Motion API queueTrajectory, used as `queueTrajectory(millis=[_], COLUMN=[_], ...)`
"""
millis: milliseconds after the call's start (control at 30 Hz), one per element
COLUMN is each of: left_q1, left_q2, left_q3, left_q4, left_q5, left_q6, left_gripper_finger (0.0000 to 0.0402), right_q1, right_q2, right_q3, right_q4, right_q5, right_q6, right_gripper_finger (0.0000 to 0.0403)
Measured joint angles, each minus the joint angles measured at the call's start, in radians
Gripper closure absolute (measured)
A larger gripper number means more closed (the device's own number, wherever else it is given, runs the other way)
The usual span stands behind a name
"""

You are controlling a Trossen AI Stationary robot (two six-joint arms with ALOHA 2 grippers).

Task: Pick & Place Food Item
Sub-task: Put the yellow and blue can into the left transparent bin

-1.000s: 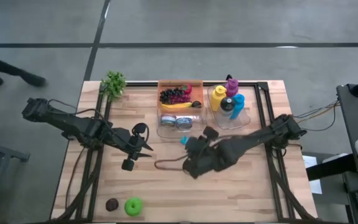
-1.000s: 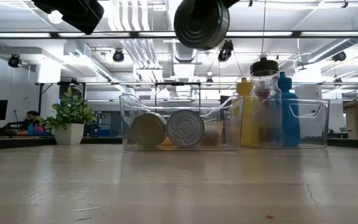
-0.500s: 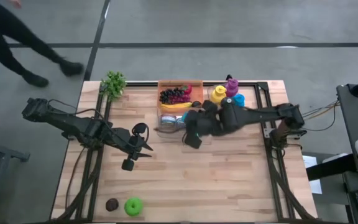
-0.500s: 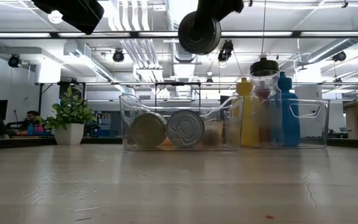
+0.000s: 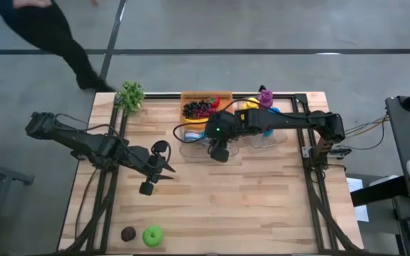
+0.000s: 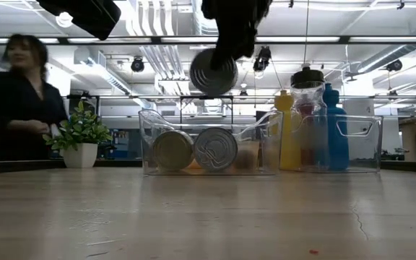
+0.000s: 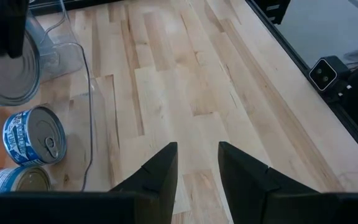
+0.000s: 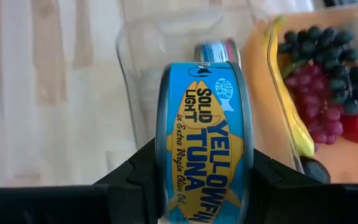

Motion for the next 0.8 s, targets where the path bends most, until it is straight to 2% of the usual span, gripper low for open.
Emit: queueTrajectory(millis=[133, 333, 800], left_q1=[0.0, 0.0, 0.0], left_q2=[0.0, 0.0, 0.0], left_q3=[0.0, 0.0, 0.0], left_q4=[0.0, 0.0, 0.0], left_q5=[0.0, 0.0, 0.0], left_q6=[0.0, 0.0, 0.0], left_gripper_finger=[0.0284, 0.0284, 0.0284], right_q1=[-0.033, -0.082, -0.145], right_q2=[0.0, 0.0, -0.002], right_q3=[-0.049, -0.1, -0.145], right_q4=[0.0, -0.025, -0.092], right_q5=[-0.02, -0.129, -0.136], right_q6=[-0.058, -0.134, -0.206], right_gripper_finger=[0.0271, 0.0271, 0.0271])
